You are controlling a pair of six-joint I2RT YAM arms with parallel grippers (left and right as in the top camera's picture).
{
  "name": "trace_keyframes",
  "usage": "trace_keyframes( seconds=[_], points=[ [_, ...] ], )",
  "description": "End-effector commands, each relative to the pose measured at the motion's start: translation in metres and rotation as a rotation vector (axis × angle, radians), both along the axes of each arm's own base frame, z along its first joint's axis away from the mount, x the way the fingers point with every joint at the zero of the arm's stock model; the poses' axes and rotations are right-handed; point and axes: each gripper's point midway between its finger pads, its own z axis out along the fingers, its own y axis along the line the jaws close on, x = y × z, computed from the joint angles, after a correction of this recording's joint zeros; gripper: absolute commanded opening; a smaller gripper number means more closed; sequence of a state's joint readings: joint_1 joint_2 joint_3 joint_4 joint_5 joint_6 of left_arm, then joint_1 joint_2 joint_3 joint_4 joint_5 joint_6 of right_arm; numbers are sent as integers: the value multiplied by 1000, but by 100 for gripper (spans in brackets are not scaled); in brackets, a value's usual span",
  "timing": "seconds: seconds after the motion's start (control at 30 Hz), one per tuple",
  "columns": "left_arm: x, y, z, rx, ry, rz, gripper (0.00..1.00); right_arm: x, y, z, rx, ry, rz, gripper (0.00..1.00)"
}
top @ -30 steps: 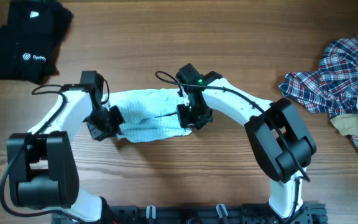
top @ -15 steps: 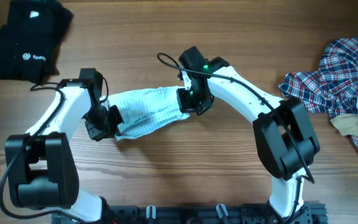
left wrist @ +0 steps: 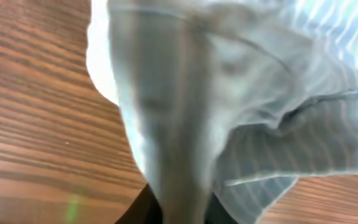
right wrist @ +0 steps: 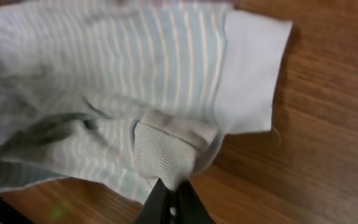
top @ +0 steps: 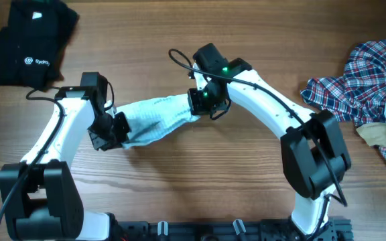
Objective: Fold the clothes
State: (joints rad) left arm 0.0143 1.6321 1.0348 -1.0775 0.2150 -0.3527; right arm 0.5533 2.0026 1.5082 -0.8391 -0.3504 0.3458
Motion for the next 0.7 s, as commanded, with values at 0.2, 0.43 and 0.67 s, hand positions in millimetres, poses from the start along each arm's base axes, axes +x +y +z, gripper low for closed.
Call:
trace_keyframes(
  seconds=[0.2,0.43,0.67],
  points=[
    [34,1,9,-3,-152,-5,13,36,2,25,88,-123,-37,4],
    [50,1,10,-2,-215,-4,8,53,-10,27,98,-154,-76,4],
    [63,1,12,0,-271,-2,12,61,-15,25,66,-191,-92,4]
  ],
)
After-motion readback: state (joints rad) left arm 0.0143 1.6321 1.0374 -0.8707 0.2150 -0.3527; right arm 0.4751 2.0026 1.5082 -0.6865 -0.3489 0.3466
